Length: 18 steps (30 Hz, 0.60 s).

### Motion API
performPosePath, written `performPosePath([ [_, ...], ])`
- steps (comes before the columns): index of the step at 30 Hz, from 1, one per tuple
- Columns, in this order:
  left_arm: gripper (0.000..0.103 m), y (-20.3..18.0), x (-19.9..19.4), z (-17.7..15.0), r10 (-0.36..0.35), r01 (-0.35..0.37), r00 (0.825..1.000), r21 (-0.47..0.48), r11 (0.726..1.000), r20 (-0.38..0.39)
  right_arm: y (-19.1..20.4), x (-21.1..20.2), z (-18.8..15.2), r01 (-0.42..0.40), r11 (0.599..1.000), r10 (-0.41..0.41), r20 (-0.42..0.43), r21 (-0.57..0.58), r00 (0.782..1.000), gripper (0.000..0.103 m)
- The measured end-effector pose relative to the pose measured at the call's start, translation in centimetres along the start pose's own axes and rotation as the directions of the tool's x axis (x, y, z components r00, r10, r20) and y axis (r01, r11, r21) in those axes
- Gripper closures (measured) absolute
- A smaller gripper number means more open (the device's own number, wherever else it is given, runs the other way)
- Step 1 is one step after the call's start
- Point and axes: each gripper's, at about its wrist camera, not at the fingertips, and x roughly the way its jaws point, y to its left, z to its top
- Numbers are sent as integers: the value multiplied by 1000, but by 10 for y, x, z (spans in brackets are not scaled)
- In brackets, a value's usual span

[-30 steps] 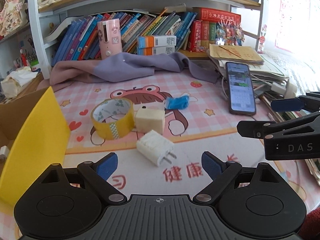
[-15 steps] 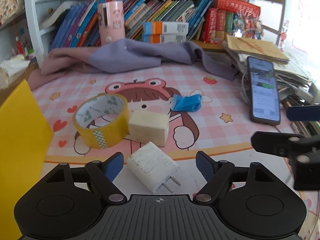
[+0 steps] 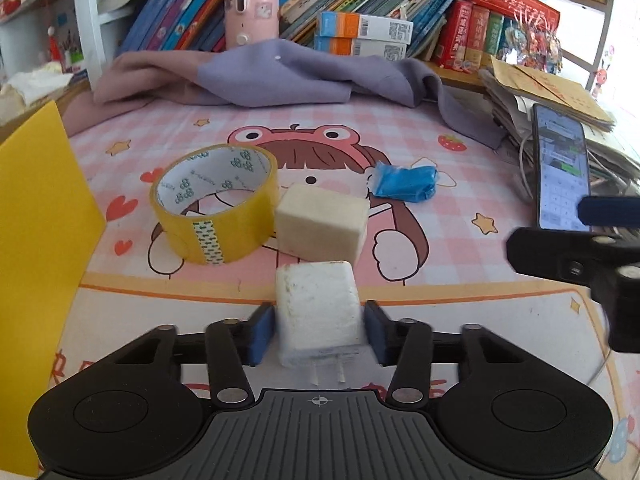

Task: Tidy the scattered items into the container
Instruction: 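Grasp white charger with left gripper while right gripper grasps cream soap bar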

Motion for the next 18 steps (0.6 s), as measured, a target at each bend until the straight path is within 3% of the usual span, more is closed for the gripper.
performPosePath([
  [7, 61, 16, -16, -8, 31, -30, 999, 14, 999, -22, 17, 27, 12, -67, 996, 66, -25, -59, 998, 20],
  [13, 61, 37, -42, -16, 84, -84, 996, 4, 996, -41, 47, 67, 23, -135, 972, 124, -64, -190, 990, 21],
  [18, 61, 46, -60, -17, 99, -99, 995, 0, 995, -25, 64, 98, 30, -160, 950, 136, -106, -270, 985, 28],
])
